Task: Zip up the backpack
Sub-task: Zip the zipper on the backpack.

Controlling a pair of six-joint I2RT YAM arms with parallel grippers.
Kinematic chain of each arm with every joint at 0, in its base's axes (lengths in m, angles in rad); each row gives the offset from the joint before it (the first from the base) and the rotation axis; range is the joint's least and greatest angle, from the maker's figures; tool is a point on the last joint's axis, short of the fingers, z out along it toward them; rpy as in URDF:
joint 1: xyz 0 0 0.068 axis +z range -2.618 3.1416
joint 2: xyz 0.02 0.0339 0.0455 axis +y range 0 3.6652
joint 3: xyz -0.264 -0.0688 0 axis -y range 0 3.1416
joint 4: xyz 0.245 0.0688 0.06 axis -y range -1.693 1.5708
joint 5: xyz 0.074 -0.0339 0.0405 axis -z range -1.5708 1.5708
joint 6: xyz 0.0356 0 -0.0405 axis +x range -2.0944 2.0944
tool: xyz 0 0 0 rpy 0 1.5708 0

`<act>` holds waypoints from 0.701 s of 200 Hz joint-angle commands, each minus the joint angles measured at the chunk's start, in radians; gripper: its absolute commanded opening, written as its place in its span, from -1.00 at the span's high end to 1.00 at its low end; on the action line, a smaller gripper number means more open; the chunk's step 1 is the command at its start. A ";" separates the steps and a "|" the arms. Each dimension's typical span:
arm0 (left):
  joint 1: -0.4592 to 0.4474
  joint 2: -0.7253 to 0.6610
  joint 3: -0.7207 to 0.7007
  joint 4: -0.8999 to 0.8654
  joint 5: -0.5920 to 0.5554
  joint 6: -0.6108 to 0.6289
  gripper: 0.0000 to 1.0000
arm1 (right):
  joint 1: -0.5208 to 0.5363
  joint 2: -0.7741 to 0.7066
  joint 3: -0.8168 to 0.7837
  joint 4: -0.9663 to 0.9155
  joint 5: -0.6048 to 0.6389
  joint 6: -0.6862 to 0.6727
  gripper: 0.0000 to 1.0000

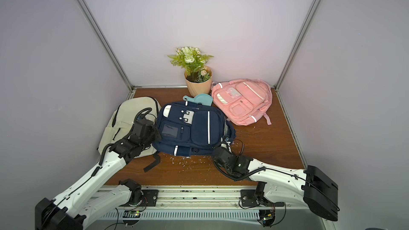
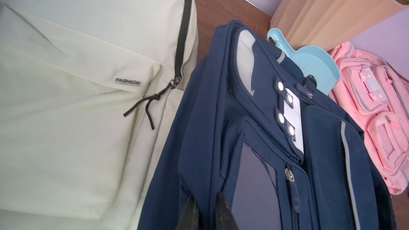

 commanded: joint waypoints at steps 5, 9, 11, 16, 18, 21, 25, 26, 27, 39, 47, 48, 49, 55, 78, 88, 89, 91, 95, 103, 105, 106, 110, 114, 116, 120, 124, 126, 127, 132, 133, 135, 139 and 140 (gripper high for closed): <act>0.108 0.034 0.066 0.029 -0.039 0.030 0.76 | 0.011 0.000 0.046 -0.053 0.017 -0.064 1.00; 0.108 0.042 0.067 0.029 -0.033 0.029 0.73 | 0.022 0.010 0.053 -0.039 0.010 -0.068 1.00; 0.108 0.045 0.068 0.029 -0.031 0.026 0.72 | 0.030 0.015 0.055 -0.031 0.008 -0.069 1.00; 0.108 0.051 0.066 0.026 -0.024 0.022 0.68 | 0.049 0.029 0.065 -0.013 0.001 -0.074 1.00; 0.108 0.053 0.065 0.026 -0.021 0.021 0.66 | 0.057 0.038 0.068 -0.008 -0.001 -0.076 1.00; 0.108 0.055 0.063 0.026 -0.014 0.018 0.62 | 0.066 0.048 0.075 0.003 -0.004 -0.078 1.00; 0.108 0.058 0.058 0.025 -0.007 0.015 0.56 | 0.081 0.065 0.083 0.014 -0.009 -0.079 1.00; 0.108 0.058 0.057 0.025 -0.005 0.014 0.54 | 0.085 0.070 0.085 0.016 -0.009 -0.078 1.00; 0.108 0.058 0.055 0.024 -0.003 0.012 0.52 | 0.088 0.074 0.087 0.019 -0.011 -0.078 1.00; 0.108 0.056 0.035 0.005 0.019 0.008 0.28 | 0.122 0.125 0.109 0.052 -0.027 -0.068 1.00; 0.108 0.048 0.018 -0.014 0.031 0.004 0.10 | 0.140 0.158 0.119 0.078 -0.041 -0.059 1.00; 0.108 0.046 0.016 -0.018 0.033 0.003 0.08 | 0.143 0.161 0.120 0.081 -0.042 -0.058 1.00; 0.108 0.045 0.013 -0.020 0.037 0.001 0.06 | 0.145 0.165 0.121 0.084 -0.043 -0.057 1.00; 0.108 0.029 0.000 -0.041 0.067 0.000 -0.05 | 0.160 0.187 0.129 0.099 -0.047 -0.048 1.00; 0.022 -0.159 -0.116 -0.080 0.100 -0.069 -0.35 | 0.203 0.261 0.174 0.131 -0.052 -0.042 1.00; -0.043 -0.263 -0.187 -0.084 0.095 -0.147 -0.41 | 0.216 0.291 0.195 0.128 -0.047 -0.047 1.00; -0.048 -0.272 -0.193 -0.086 0.096 -0.154 -0.42 | 0.218 0.293 0.197 0.127 -0.046 -0.048 1.00; -0.058 -0.289 -0.206 -0.087 0.096 -0.171 -0.42 | 0.220 0.296 0.200 0.128 -0.044 -0.048 1.00; -0.078 -0.320 -0.231 -0.093 0.100 -0.202 -0.42 | 0.222 0.305 0.206 0.127 -0.044 -0.051 1.00; -0.117 -0.361 -0.275 -0.105 0.113 -0.258 -0.43 | 0.226 0.321 0.211 0.129 -0.043 -0.051 1.00; -0.129 -0.372 -0.285 -0.104 0.116 -0.271 -0.43 | 0.226 0.324 0.214 0.131 -0.045 -0.052 1.00; -0.134 -0.377 -0.291 -0.103 0.117 -0.277 -0.43 | 0.227 0.326 0.215 0.130 -0.046 -0.051 1.00; -0.156 -0.392 -0.311 -0.104 0.123 -0.305 -0.43 | 0.227 0.331 0.216 0.134 -0.048 -0.054 1.00; -0.179 -0.403 -0.327 -0.101 0.123 -0.333 -0.44 | 0.227 0.337 0.217 0.139 -0.052 -0.056 1.00; -0.191 -0.408 -0.336 -0.099 0.124 -0.347 -0.44 | 0.227 0.340 0.217 0.143 -0.053 -0.058 1.00; -0.216 -0.413 -0.349 -0.095 0.121 -0.370 -0.46 | 0.227 0.345 0.217 0.149 -0.058 -0.061 1.00; -0.245 -0.415 -0.358 -0.089 0.114 -0.388 -0.47 | 0.227 0.349 0.218 0.156 -0.063 -0.063 1.00; -0.258 -0.414 -0.362 -0.085 0.110 -0.396 -0.49 | 0.228 0.353 0.219 0.157 -0.064 -0.063 1.00; -0.267 -0.414 -0.364 -0.082 0.108 -0.400 -0.49 | 0.227 0.355 0.219 0.159 -0.065 -0.064 1.00; -0.301 -0.407 -0.369 -0.072 0.096 -0.414 -0.53 | 0.228 0.360 0.221 0.166 -0.069 -0.066 1.00; -0.308 -0.405 -0.370 -0.070 0.094 -0.416 -0.53 | 0.228 0.361 0.222 0.167 -0.070 -0.067 1.00; -0.323 -0.401 -0.370 -0.068 0.088 -0.423 -0.55 | 0.228 0.365 0.223 0.168 -0.072 -0.067 1.00; -0.345 -0.390 -0.370 -0.062 0.079 -0.435 -0.59 | 0.228 0.372 0.225 0.171 -0.076 -0.069 1.00; -0.354 -0.387 -0.370 -0.059 0.077 -0.438 -0.60 | 0.228 0.372 0.227 0.173 -0.076 -0.069 1.00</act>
